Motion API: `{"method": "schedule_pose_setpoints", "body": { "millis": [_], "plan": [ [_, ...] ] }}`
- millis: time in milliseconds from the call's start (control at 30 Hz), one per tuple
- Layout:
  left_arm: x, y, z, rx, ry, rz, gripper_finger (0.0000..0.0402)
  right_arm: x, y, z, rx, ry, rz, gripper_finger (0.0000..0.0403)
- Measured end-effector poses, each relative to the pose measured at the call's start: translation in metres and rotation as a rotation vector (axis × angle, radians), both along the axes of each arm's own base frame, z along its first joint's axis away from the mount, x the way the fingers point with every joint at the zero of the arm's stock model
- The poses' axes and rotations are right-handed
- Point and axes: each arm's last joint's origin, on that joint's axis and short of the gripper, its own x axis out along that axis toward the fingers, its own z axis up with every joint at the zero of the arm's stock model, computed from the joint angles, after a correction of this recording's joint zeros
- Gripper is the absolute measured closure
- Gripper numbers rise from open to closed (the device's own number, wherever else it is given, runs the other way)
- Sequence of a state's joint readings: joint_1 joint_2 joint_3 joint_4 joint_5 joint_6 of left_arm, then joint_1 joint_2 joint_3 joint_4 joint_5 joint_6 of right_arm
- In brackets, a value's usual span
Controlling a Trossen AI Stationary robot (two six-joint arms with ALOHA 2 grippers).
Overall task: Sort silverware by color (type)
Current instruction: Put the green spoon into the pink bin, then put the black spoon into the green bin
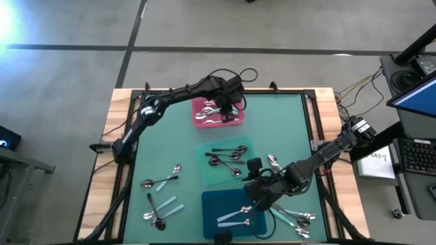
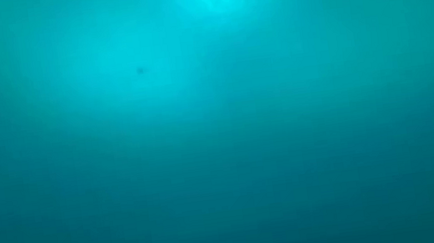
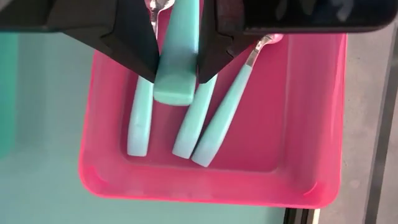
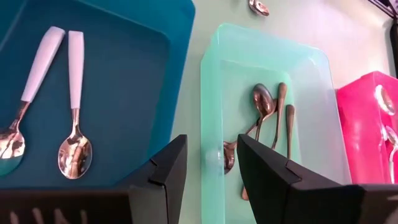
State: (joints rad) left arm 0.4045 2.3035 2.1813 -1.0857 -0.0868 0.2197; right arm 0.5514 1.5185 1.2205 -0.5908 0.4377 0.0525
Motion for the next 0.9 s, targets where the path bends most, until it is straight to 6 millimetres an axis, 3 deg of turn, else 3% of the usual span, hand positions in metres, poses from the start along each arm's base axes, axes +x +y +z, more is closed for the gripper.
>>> {"method": "schedule_pose_setpoints", "body": {
  "millis": [400,667,767,900],
  "plan": [
    [-0.006,-0.002,-0.003,-0.03,0.058,0.016,0.0197,0.0,0.0,0.0,0.0,-0.001,0.0,0.0271],
    [-0.032,-0.016,0.017,-0.028,0.175,0.109,0.0192,0.001,0.0,0.0,0.002,-0.004,-0.001,0.0271],
    [-0.044,-0.033,0.017,-0.042,0.205,0.119,0.0195,0.001,0.0,0.0,0.002,-0.004,-0.001,0.0271],
    [-0.075,-0.061,0.013,-0.05,0.254,0.167,0.0198,0.001,0.0,0.0,0.002,-0.004,0.0,0.0271]
  ]
}}
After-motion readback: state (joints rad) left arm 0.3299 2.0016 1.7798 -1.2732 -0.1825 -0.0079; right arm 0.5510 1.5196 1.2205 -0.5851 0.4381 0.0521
